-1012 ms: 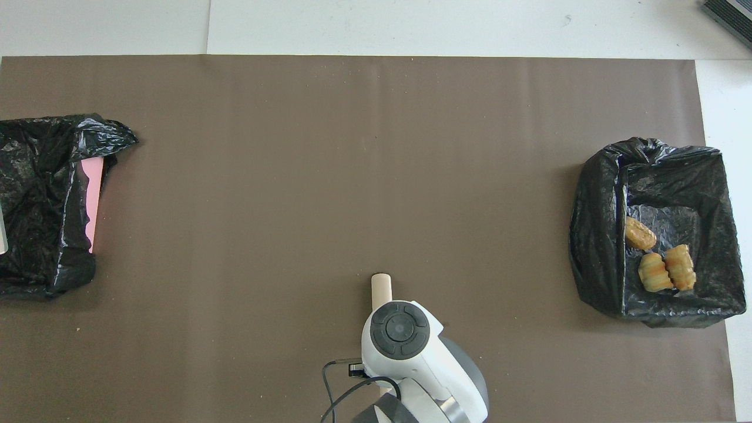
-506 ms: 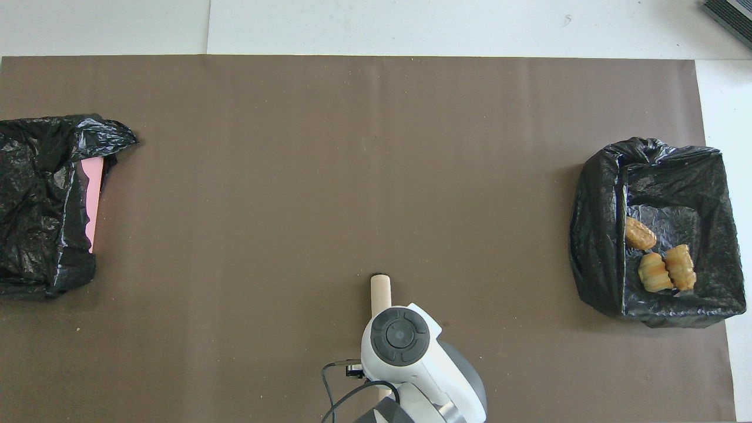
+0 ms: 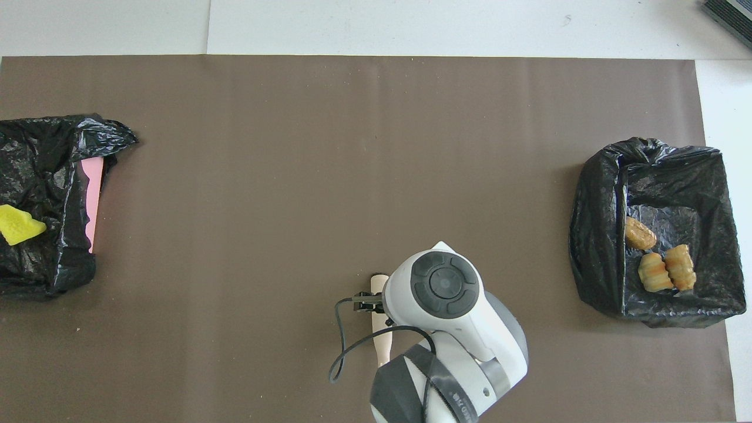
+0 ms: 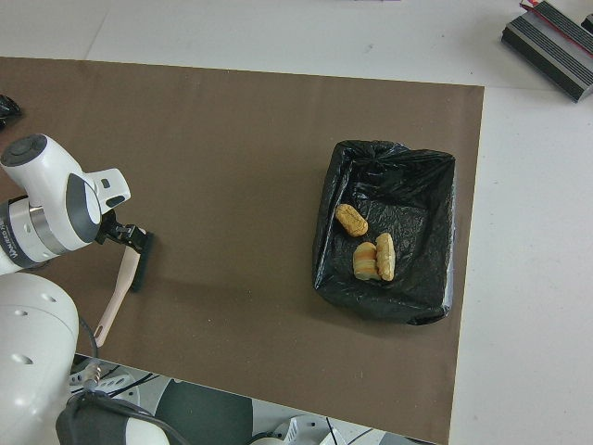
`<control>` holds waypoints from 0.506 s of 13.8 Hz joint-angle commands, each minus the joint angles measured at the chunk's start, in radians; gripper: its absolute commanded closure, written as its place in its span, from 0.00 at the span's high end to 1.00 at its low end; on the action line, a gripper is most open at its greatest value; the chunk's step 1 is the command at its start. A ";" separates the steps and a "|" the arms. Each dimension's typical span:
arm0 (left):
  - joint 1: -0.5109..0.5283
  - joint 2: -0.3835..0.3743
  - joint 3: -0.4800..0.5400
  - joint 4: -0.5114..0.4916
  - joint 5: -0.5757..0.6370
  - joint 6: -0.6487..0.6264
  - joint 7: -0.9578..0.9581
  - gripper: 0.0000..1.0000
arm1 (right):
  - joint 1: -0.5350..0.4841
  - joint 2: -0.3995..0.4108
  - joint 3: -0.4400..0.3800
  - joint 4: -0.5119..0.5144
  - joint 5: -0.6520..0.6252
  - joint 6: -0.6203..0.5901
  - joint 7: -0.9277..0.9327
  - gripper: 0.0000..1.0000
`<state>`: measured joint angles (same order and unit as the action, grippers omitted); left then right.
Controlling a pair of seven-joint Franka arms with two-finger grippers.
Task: Sweep and dump trash in bin
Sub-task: 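Set the brush down on the table with the right gripper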
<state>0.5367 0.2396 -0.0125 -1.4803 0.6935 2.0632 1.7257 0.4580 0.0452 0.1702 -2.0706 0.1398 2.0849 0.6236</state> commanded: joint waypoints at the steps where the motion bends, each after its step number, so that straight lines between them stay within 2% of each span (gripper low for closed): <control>1: -0.035 -0.002 0.011 -0.002 0.070 0.011 -0.072 0.00 | -0.129 0.012 0.009 0.082 -0.075 -0.008 -0.073 1.00; 3: -0.075 -0.003 0.011 -0.003 0.157 -0.006 -0.144 0.00 | -0.188 0.007 0.008 0.124 -0.161 -0.017 -0.090 1.00; 5: -0.084 -0.005 0.011 -0.006 0.170 -0.006 -0.160 0.00 | -0.229 -0.005 0.008 0.171 -0.233 -0.041 -0.091 1.00; 7: -0.084 -0.011 0.011 -0.014 0.163 -0.006 -0.160 0.00 | -0.272 -0.005 0.008 0.265 -0.235 -0.122 -0.093 1.00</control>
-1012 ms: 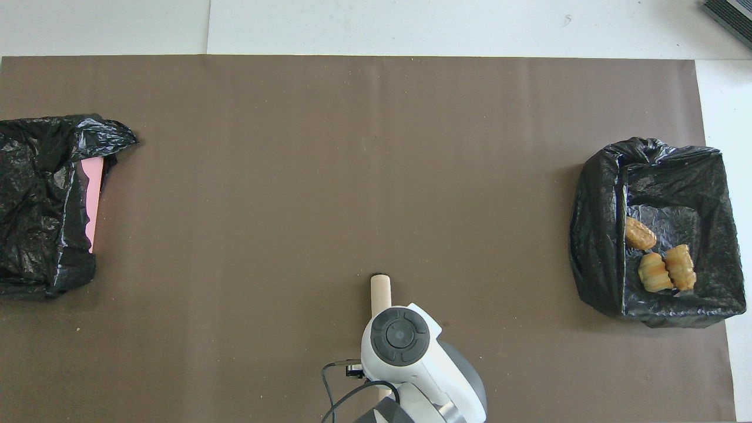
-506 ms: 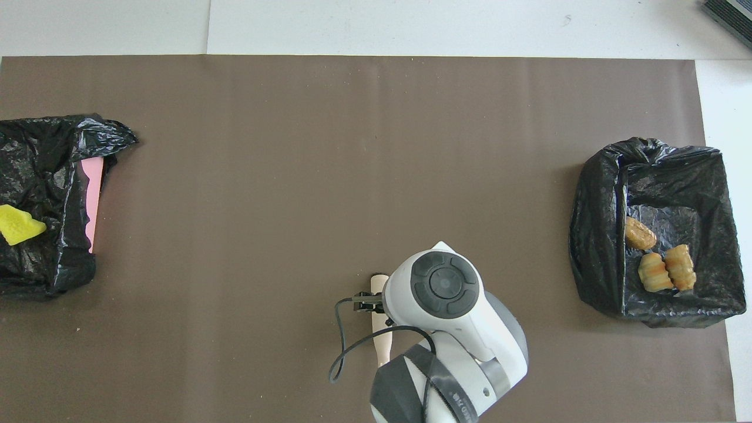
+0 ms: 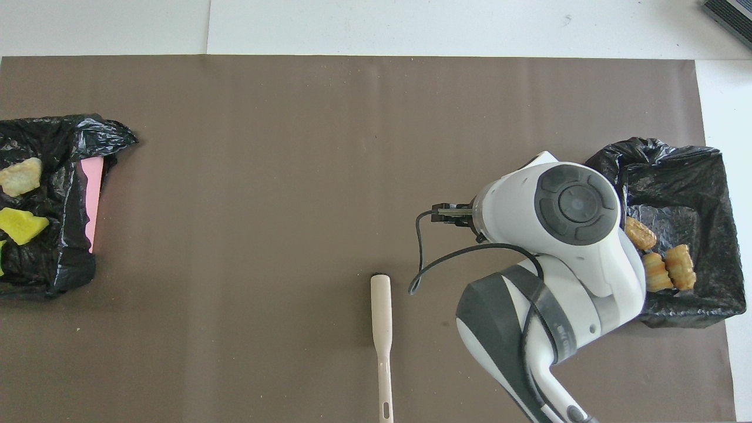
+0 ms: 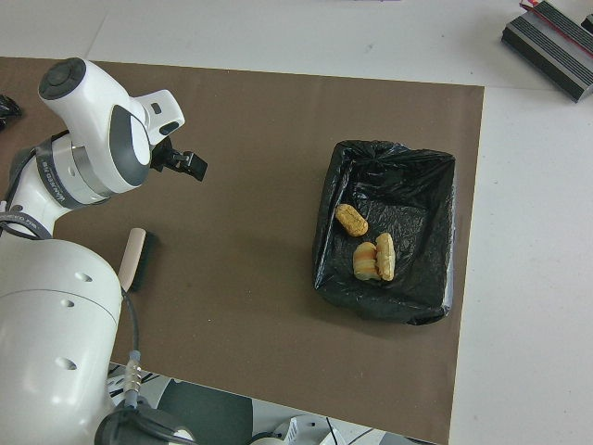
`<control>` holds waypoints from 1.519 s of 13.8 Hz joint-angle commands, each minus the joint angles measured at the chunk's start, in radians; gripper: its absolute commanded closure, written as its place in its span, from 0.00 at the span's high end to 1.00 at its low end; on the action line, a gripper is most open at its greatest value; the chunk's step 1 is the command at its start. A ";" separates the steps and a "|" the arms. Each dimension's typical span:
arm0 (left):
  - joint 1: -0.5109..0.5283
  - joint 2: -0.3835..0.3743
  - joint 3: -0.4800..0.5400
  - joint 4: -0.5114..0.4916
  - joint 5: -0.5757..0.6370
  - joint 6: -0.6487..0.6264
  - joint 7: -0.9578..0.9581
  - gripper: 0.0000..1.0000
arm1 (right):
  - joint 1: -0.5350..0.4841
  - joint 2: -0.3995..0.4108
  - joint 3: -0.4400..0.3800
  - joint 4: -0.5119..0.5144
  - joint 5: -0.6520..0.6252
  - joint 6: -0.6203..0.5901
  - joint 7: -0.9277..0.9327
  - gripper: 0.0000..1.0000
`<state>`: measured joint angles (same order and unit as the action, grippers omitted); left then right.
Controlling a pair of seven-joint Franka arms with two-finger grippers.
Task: Sweep and dump trash in bin
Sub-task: 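Set the brush down on the table with the right gripper, then withdraw the right gripper while the left gripper lifts the emptied dustpan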
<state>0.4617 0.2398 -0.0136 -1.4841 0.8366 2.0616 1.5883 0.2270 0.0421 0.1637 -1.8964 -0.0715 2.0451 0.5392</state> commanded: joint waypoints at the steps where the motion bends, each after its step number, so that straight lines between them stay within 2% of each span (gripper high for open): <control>1: -0.009 -0.014 0.008 -0.005 0.010 -0.003 -0.022 0.00 | -0.058 -0.005 0.016 0.136 -0.024 -0.129 -0.010 1.00; 3: -0.011 -0.031 0.004 0.004 -0.072 -0.003 -0.021 0.00 | -0.080 -0.031 0.011 0.200 -0.019 -0.212 -0.034 1.00; 6: -0.014 -0.045 -0.008 0.012 -0.308 -0.046 -0.024 0.00 | -0.153 -0.094 0.011 0.215 0.001 -0.252 -0.099 1.00; 9: -0.079 -0.047 -0.008 0.012 -0.440 -0.135 -0.043 0.00 | -0.181 -0.111 0.010 0.220 0.018 -0.299 -0.120 1.00; 10: -0.104 -0.051 -0.006 0.007 -0.476 -0.153 -0.104 0.00 | -0.182 -0.123 -0.006 0.247 0.022 -0.315 -0.122 1.00; 13: -0.217 -0.080 -0.016 -0.037 -0.505 -0.233 -0.383 0.00 | -0.184 -0.117 -0.081 0.345 0.082 -0.422 -0.183 1.00; 16: -0.308 -0.094 -0.019 -0.096 -0.629 -0.278 -0.668 0.00 | -0.182 -0.128 -0.191 0.347 0.099 -0.496 -0.304 1.00; 18: -0.398 -0.105 -0.017 -0.160 -0.666 -0.278 -0.947 0.00 | -0.179 -0.134 -0.257 0.347 0.087 -0.514 -0.416 1.00; 21: -0.527 -0.088 -0.017 -0.206 -0.741 -0.245 -1.245 0.00 | -0.178 -0.146 -0.309 0.336 0.068 -0.519 -0.508 1.00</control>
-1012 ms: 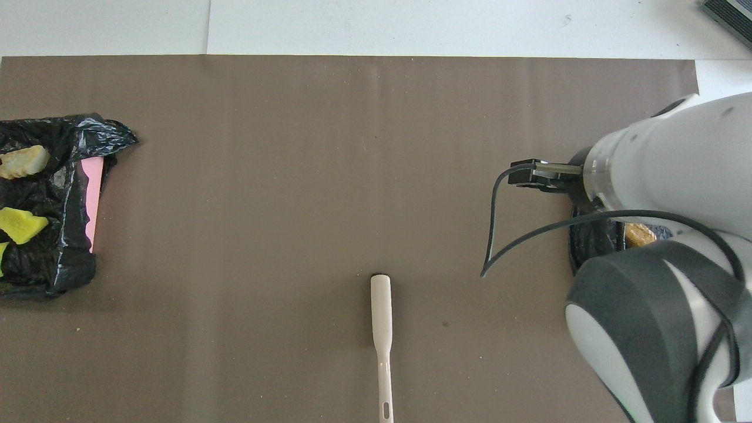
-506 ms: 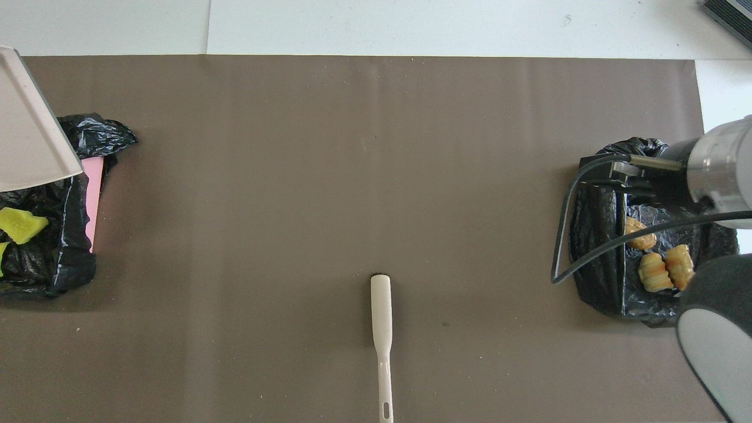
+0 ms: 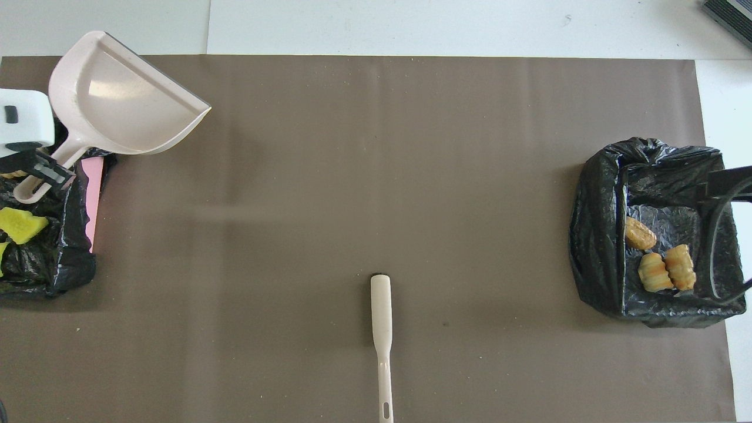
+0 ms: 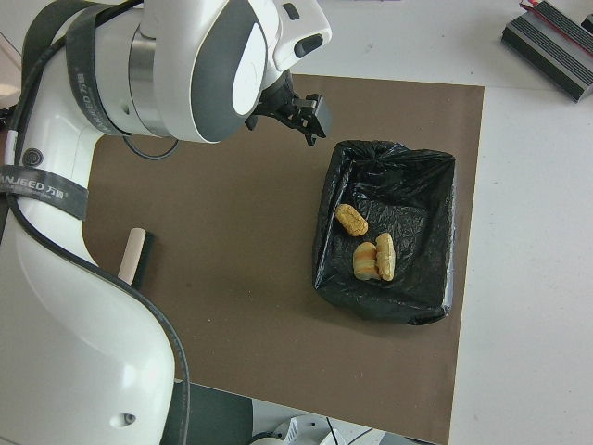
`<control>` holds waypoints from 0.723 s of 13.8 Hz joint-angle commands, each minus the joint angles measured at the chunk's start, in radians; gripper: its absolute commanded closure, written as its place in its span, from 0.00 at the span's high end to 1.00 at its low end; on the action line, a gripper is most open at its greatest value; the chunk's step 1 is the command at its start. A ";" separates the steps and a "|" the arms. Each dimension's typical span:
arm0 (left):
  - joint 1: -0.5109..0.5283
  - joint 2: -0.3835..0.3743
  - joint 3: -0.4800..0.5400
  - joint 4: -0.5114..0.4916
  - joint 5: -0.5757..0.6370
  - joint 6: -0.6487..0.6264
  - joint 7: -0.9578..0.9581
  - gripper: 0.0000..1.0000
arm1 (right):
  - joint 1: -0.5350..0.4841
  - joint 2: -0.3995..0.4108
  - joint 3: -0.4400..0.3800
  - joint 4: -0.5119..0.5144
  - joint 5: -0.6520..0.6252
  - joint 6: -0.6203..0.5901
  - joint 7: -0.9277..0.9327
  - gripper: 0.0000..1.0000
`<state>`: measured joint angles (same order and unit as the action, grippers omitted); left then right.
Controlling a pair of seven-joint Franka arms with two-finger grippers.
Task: Sweep and dump trash in bin
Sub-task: 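Carry the dustpan to the table center and set it down with the left gripper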
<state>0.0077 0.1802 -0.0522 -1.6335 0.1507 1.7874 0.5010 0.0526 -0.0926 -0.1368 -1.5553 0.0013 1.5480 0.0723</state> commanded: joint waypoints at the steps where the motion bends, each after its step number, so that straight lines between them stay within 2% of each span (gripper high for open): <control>1: -0.110 -0.013 0.020 -0.074 -0.081 0.046 -0.249 0.00 | -0.005 -0.012 -0.007 -0.014 -0.010 -0.028 -0.037 1.00; 4: -0.234 0.057 0.020 -0.095 -0.128 0.159 -0.464 0.00 | 0.001 -0.015 -0.004 -0.074 0.012 -0.054 0.021 1.00; 7: -0.336 0.114 0.022 -0.057 -0.204 0.208 -0.585 0.00 | 0.055 -0.029 0.020 -0.109 0.019 -0.022 0.164 1.00; 8: -0.365 0.140 0.023 -0.039 -0.250 0.219 -0.629 0.00 | 0.056 -0.029 0.020 -0.109 0.019 -0.022 0.152 1.00; 10: -0.440 0.179 0.025 -0.005 -0.264 0.218 -0.699 0.00 | 0.049 -0.026 0.020 -0.109 0.019 -0.011 0.106 1.00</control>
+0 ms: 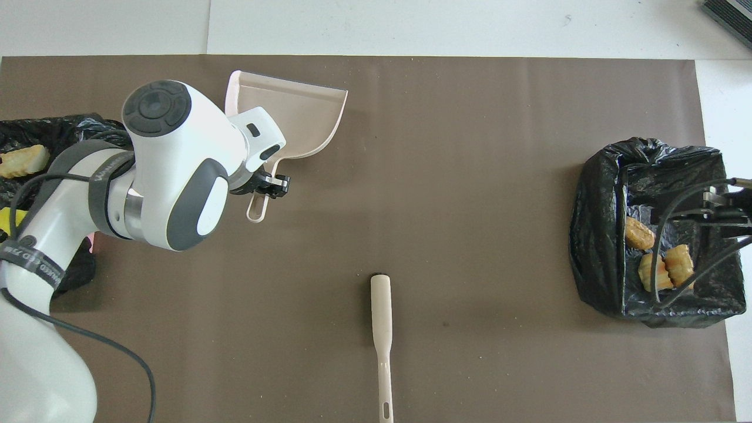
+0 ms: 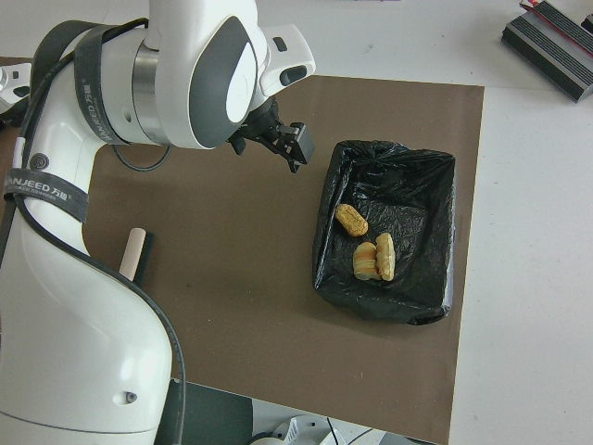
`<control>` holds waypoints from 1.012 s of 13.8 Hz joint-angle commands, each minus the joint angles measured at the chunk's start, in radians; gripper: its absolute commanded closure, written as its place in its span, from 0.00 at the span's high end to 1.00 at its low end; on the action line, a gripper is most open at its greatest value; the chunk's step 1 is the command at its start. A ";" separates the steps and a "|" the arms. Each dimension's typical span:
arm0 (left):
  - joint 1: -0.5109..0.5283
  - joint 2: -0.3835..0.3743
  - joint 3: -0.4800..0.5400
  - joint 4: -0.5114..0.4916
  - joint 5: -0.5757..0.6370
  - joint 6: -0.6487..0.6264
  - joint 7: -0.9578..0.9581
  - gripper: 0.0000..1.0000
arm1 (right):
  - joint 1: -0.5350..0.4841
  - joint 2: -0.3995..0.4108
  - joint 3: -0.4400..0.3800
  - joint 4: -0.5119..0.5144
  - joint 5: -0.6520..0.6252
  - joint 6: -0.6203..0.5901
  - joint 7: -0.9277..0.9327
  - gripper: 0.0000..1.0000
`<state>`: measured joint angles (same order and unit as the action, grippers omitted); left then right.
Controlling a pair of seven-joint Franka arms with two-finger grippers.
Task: Sweep and dump trash in bin
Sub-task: 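Carry the dustpan to the table center and set it down with the left gripper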
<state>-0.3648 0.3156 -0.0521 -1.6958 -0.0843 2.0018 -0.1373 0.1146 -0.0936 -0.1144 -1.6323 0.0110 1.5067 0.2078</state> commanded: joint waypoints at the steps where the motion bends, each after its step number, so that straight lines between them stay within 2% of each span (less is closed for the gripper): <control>1: -0.075 0.065 0.023 0.077 -0.034 0.003 -0.089 0.00 | -0.018 -0.023 -0.004 -0.032 0.009 0.041 -0.066 1.00; 5: -0.184 0.201 0.024 0.234 -0.035 -0.011 -0.218 0.00 | -0.015 -0.031 -0.004 -0.058 -0.009 0.067 -0.143 1.00; 8: -0.224 0.299 0.026 0.320 -0.032 0.000 -0.272 0.00 | -0.023 -0.020 -0.010 -0.026 -0.014 0.060 -0.151 1.00; 9: -0.238 0.316 0.029 0.353 -0.032 -0.009 -0.298 0.00 | -0.023 -0.020 -0.013 -0.006 -0.019 0.031 -0.153 1.00; 11: -0.237 0.318 0.029 0.355 -0.035 -0.009 -0.304 0.00 | -0.024 0.000 -0.011 0.044 -0.067 -0.016 -0.166 1.00; 14: -0.227 0.310 0.029 0.338 -0.044 -0.011 -0.306 0.04 | -0.023 -0.005 -0.013 0.035 -0.066 -0.005 -0.205 1.00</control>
<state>-0.5850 0.6207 -0.0420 -1.3770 -0.1079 2.0073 -0.4323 0.0982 -0.0984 -0.1294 -1.6037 -0.0415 1.5156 0.0347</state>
